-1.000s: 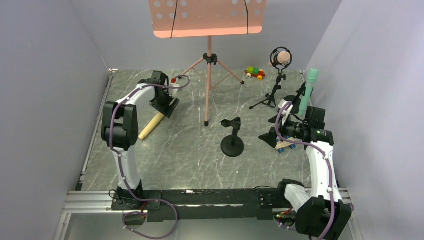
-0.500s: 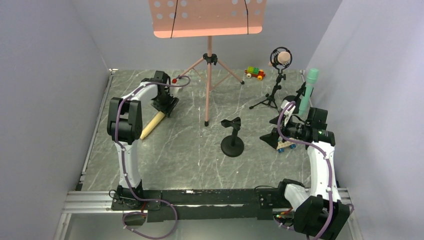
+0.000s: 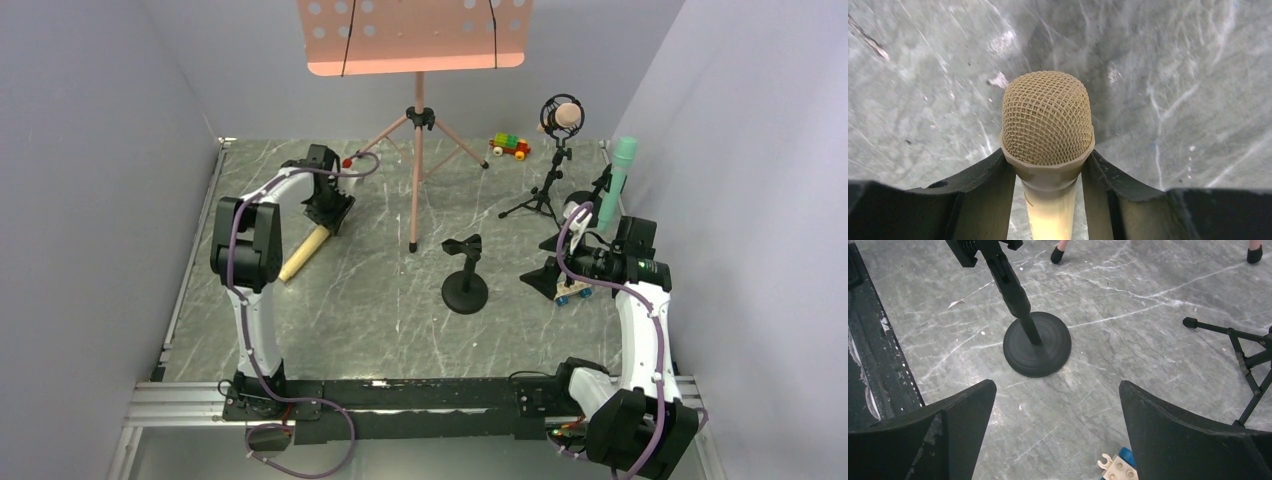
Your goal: Attach the microphones to the stand
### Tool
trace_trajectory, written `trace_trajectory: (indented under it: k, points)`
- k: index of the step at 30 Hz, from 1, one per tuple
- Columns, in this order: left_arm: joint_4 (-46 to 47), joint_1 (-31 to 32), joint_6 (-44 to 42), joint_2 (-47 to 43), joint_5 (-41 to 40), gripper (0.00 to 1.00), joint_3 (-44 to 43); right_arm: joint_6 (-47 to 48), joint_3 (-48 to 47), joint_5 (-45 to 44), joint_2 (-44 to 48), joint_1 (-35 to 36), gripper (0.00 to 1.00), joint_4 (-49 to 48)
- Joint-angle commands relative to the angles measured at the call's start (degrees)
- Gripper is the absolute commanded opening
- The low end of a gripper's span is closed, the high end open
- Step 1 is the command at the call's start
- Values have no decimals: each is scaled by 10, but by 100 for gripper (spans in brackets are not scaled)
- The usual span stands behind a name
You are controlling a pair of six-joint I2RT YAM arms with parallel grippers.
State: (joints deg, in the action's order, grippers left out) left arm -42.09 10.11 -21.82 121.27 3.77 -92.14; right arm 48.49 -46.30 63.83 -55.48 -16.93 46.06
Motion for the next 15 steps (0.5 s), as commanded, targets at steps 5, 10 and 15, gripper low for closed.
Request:
trace_trajectory:
  k: [5,10,15]
  points:
    - [116,2,73,-221,115,12,161,65,-24,37,-9,-6,100,39]
    - [194,2,145,-375,198,10,252,152,-36,57,-29,-5,100,112]
    - [275,1,213,-532,274,9,341,181,-83,41,-42,-5,100,152]
